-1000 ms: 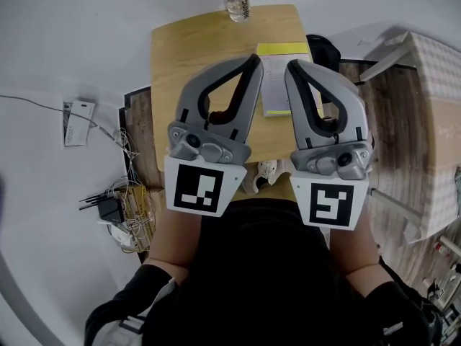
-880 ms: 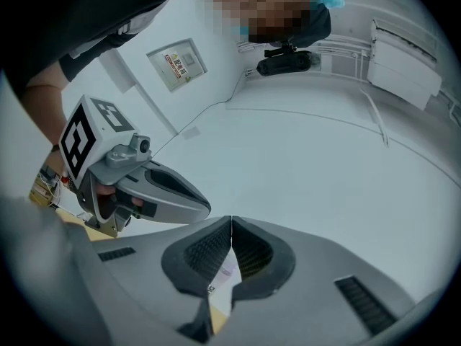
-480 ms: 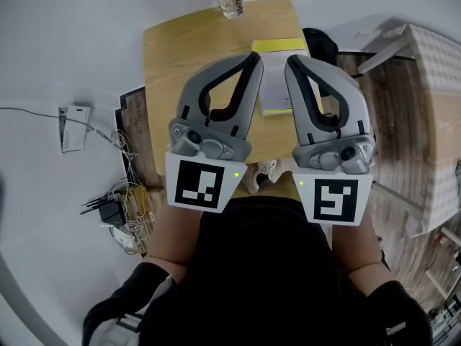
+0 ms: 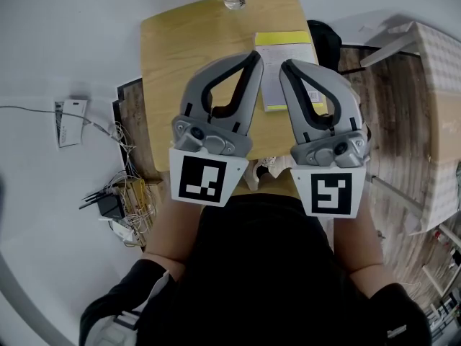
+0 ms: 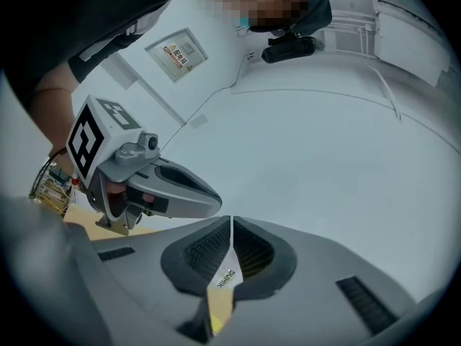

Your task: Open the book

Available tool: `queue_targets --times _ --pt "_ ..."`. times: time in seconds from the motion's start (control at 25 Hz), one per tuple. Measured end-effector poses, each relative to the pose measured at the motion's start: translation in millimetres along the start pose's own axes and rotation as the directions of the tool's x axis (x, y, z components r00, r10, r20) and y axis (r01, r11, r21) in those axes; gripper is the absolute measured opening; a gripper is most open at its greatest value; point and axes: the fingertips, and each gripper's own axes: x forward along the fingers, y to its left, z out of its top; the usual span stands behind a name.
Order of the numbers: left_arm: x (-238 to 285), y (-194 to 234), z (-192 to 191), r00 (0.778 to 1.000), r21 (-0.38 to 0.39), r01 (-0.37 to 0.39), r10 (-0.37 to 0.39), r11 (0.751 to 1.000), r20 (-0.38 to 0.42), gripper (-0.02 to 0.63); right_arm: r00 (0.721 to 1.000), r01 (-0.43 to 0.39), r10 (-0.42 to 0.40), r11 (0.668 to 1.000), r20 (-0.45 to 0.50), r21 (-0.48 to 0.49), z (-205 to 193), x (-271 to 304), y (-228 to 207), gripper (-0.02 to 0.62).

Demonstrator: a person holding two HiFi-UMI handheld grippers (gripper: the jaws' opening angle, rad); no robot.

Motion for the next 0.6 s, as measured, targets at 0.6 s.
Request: queue_targets --times 0.6 --pt "-10 -3 -24 0.999 -0.024 0.007 -0.008 1.0 -0.031 0.009 0.939 -0.199 0.215 0.976 -0.27 0.083 -99 -2 81 0.12"
